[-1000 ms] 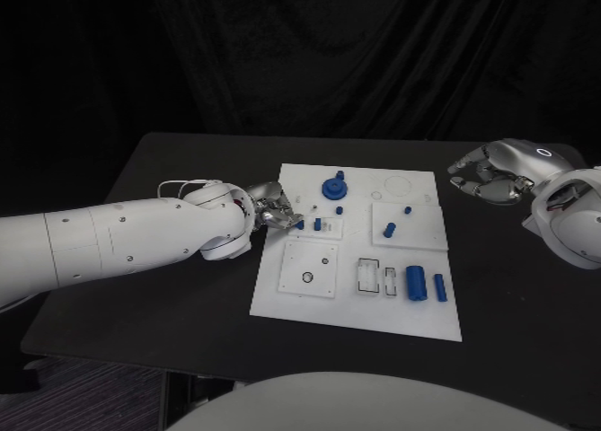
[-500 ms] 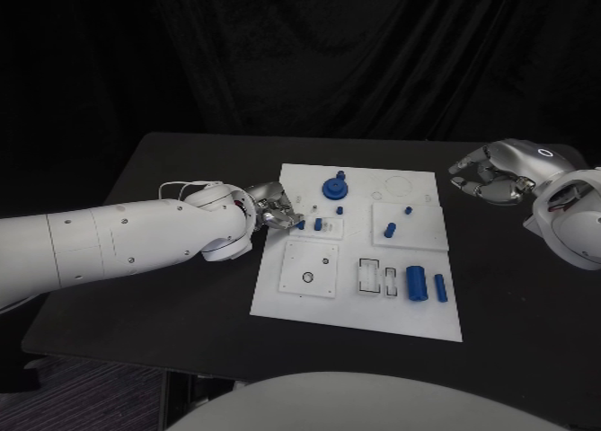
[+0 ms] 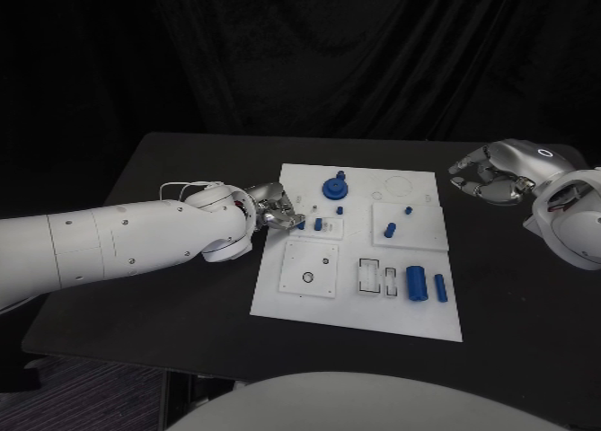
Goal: Assemble the parts on the task board
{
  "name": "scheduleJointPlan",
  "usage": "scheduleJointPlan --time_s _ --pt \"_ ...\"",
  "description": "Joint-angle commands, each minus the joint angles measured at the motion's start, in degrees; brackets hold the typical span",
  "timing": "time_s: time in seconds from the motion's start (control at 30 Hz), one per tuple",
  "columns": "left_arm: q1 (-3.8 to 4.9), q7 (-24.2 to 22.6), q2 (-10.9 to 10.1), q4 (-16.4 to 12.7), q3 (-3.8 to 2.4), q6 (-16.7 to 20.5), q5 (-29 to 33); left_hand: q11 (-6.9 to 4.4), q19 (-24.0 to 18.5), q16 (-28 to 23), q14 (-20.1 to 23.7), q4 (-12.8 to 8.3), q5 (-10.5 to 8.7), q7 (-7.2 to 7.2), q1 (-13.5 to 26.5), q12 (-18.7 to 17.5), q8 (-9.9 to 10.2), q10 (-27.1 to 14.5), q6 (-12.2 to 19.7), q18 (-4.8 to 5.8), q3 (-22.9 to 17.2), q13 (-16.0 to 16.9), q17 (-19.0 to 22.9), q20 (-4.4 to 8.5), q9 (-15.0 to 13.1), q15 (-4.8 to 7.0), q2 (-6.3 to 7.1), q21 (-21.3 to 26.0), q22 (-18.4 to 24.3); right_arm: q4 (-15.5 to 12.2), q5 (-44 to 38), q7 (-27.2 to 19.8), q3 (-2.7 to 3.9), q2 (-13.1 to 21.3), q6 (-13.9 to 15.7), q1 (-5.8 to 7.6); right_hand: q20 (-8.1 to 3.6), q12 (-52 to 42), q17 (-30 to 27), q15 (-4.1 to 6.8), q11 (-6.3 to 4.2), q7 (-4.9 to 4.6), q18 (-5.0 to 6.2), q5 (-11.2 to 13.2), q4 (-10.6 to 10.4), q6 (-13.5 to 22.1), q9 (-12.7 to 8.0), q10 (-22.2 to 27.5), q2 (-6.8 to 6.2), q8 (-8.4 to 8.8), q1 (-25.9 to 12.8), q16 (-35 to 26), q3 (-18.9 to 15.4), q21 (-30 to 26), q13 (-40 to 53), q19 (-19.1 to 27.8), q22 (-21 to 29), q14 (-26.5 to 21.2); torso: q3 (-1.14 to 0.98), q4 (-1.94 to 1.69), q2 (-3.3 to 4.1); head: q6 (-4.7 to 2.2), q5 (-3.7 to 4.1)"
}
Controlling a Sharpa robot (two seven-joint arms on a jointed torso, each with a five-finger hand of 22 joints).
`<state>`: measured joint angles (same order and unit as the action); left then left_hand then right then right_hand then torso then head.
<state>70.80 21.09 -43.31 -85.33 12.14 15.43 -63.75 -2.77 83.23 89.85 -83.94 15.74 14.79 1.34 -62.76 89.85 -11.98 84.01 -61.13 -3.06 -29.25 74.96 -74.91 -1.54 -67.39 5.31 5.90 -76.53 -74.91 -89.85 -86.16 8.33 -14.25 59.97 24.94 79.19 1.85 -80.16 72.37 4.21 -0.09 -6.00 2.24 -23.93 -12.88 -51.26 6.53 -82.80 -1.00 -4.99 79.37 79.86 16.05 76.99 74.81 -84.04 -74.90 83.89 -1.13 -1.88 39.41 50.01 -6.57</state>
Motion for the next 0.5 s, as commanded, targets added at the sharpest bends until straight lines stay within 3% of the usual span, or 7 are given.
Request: scheduleJointPlan --time_s 0.03,0.2,0.5 --pt "-0.21 -1.2 0.2 0.0 0.04 -0.8 -0.1 0.32 -0.3 0.1 -6.1 0.2 -0.17 0.08 0.8 0.2 0.2 6.0 -0.2 -0.12 0.5 15.0 -15.1 0.11 -0.1 -0.25 -0.18 0.3 -10.9 0.0 -0.2 0.6 0.04 0.0 -0.1 -0.18 0.38 0.3 -0.1 -0.16 -0.09 -0.07 0.77 -0.2 0.0 -0.2 -0.1 0.4 -0.43 0.23 -0.2 -0.3 0.4 -0.3 -3.7 -1.2 -11.1 2.9 -0.01 0.00 -0.01 -0.01 0.01" --pt "-0.24 -1.3 0.3 0.1 0.04 -1.0 -0.1 0.41 -0.4 0.1 -6.1 0.7 -1.02 0.20 2.6 0.2 0.2 6.0 -0.4 -0.13 3.5 15.0 -15.1 0.01 0.0 -0.34 -0.56 0.4 -10.8 0.0 -0.2 0.6 0.04 0.0 -0.1 -0.20 0.38 0.3 -0.1 -0.16 -0.09 -0.07 0.77 -0.2 0.0 -0.2 -0.1 0.4 -0.46 0.23 -0.2 -0.3 0.4 -0.3 -3.7 -1.2 -11.1 2.9 -0.01 -0.01 0.01 -0.01 0.01" --pt "-0.30 -1.7 0.4 0.2 0.04 -0.7 -0.1 0.50 -0.4 0.1 -6.1 1.0 -2.17 0.27 7.2 0.2 0.8 6.0 -0.7 -0.13 12.2 15.0 -15.1 -0.07 0.4 -0.43 -2.99 0.3 -10.9 0.1 -0.2 0.6 0.04 -0.1 -0.1 -0.34 0.38 0.3 -0.1 -0.16 -0.09 -0.07 0.77 -0.2 0.0 -0.2 -0.1 0.4 -0.46 0.23 -0.2 -0.3 0.4 -0.3 -3.7 -1.2 -11.1 2.9 -0.01 0.00 0.03 -0.01 0.00"
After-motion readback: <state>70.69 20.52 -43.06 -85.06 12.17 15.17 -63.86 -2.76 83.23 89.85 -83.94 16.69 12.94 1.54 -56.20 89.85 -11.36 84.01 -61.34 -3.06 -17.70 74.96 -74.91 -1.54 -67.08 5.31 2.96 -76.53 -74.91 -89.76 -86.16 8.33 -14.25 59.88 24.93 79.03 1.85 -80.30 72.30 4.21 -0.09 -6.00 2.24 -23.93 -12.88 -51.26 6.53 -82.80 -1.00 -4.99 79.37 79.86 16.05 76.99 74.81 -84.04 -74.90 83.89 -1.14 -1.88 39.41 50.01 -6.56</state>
